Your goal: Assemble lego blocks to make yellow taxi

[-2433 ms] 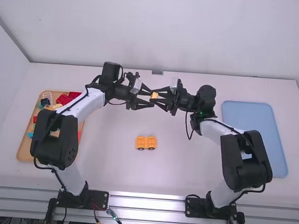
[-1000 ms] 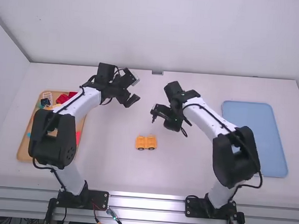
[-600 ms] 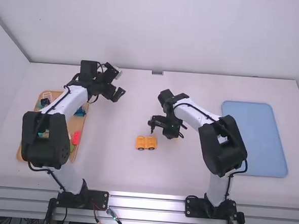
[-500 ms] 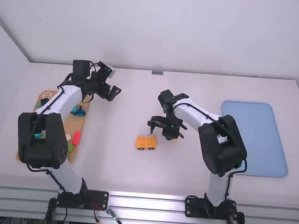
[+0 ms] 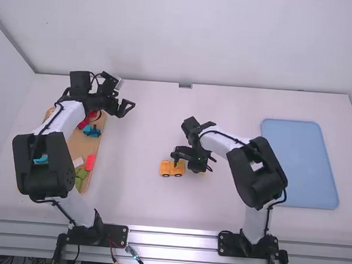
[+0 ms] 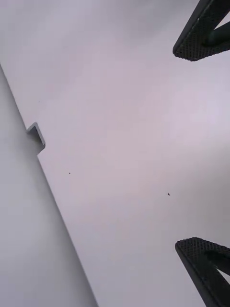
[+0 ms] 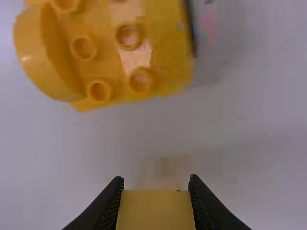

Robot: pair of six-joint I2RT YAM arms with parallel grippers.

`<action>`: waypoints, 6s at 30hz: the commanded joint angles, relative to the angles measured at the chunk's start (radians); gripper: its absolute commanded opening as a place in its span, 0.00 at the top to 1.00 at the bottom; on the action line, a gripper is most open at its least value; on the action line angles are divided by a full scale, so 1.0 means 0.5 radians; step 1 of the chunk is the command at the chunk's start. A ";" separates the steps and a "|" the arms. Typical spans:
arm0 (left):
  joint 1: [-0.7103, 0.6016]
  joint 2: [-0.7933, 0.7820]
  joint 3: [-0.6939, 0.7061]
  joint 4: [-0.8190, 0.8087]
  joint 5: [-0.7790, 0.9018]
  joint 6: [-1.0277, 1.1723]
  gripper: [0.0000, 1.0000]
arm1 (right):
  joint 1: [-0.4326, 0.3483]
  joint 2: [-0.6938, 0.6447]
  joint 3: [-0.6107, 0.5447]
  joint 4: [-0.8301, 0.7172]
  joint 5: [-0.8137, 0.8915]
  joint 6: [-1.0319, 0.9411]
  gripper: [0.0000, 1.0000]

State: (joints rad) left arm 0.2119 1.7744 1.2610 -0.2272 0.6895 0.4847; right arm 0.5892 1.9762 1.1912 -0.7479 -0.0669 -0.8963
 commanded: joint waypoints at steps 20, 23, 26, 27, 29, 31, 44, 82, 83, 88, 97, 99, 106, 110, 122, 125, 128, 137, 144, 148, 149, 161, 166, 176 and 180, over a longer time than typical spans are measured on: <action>-0.012 -0.068 -0.011 -0.108 0.057 0.019 0.01 | -0.092 0.021 -0.016 0.064 0.017 0.113 0.64; -0.018 -0.068 -0.011 -0.121 0.056 0.020 0.01 | -0.072 0.021 -0.016 0.054 0.016 0.108 0.62; -0.018 -0.068 -0.011 -0.123 0.057 0.019 0.01 | -0.045 0.021 -0.016 0.054 0.033 0.109 0.61; -0.018 -0.068 -0.011 -0.122 0.057 0.019 0.01 | -0.035 0.021 -0.016 0.056 0.048 0.109 0.59; -0.019 -0.068 -0.011 -0.124 0.059 0.018 0.01 | -0.037 0.020 -0.016 0.069 0.072 0.110 0.59; -0.018 -0.068 -0.011 -0.130 0.058 -0.005 0.01 | -0.036 0.020 -0.011 0.076 0.069 0.110 0.57; -0.019 -0.068 -0.011 -0.180 0.057 -0.004 0.01 | -0.038 -0.101 0.331 -0.107 0.076 0.175 0.01; -0.251 -0.068 -0.011 -0.586 0.558 0.905 0.01 | -0.192 -0.214 0.624 -0.086 -0.089 -0.290 0.01; -0.259 -0.068 -0.011 -0.600 0.558 0.948 0.01 | -0.207 -0.229 0.624 -0.104 -0.152 -0.320 0.01; -0.344 -0.068 -0.011 -0.703 0.558 1.216 0.01 | -0.403 -0.378 0.623 -0.267 -0.725 -0.619 0.01; -0.514 -0.068 -0.202 -0.546 0.635 1.591 0.01 | -0.787 -0.452 0.385 -0.300 -1.602 -1.106 0.01; -0.518 -0.068 -0.262 -0.453 0.686 1.589 0.01 | -0.841 -0.452 0.312 -0.294 -1.701 -1.199 0.01; -0.509 -0.068 -0.523 -0.137 1.009 1.589 0.01 | -1.028 -0.452 0.018 -0.294 -1.883 -1.538 0.01; -0.519 -0.068 -0.686 0.076 1.184 1.589 0.01 | -1.067 -0.452 -0.169 -0.266 -1.882 -1.727 0.01; -0.529 -0.067 -1.157 0.903 1.410 1.335 0.01 | -1.057 -0.452 -0.653 0.752 -1.897 -1.182 0.01; -0.584 -0.067 -1.234 1.202 1.238 0.921 0.02 | -1.014 -0.452 -0.809 1.212 -1.843 -0.750 0.01; -0.658 -0.067 -1.267 1.343 1.066 0.681 0.01 | -0.977 -0.452 -0.931 1.478 -1.832 -0.600 0.01; -0.793 -0.067 -1.337 1.360 0.839 0.615 0.01 | -1.008 -0.451 -1.117 1.707 -1.827 -0.469 0.01; -0.782 -0.067 -1.354 1.340 0.839 0.616 0.01 | -1.036 -0.360 -1.110 1.592 -1.875 -0.663 0.01; -0.790 -0.067 -1.353 1.338 0.838 0.614 0.01 | -1.051 -0.243 -1.110 1.647 -1.888 -0.665 0.01; -0.788 -0.067 -1.353 1.338 0.838 0.613 0.01 | -1.057 -0.230 -1.109 1.652 -1.899 -0.672 0.01; -0.779 -0.067 -1.353 1.315 0.838 0.610 0.01 | -1.142 -0.008 -1.064 1.688 -1.971 -0.737 0.16; -0.780 -0.067 -1.353 1.306 0.839 0.608 0.01 | -1.089 0.087 -0.980 1.637 -1.945 -0.745 0.24; -0.780 -0.067 -1.353 1.288 0.838 0.610 0.01 | -1.116 0.129 -0.856 1.302 -1.952 -1.013 0.36; -0.780 -0.067 -1.353 1.287 0.838 0.610 0.01 | -1.111 0.129 -0.873 1.341 -1.945 -1.015 0.40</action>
State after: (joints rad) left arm -0.1806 1.7687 0.5934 0.4175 1.0943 0.7925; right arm 0.0307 2.0251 0.7467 -0.0784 -1.0332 -1.3869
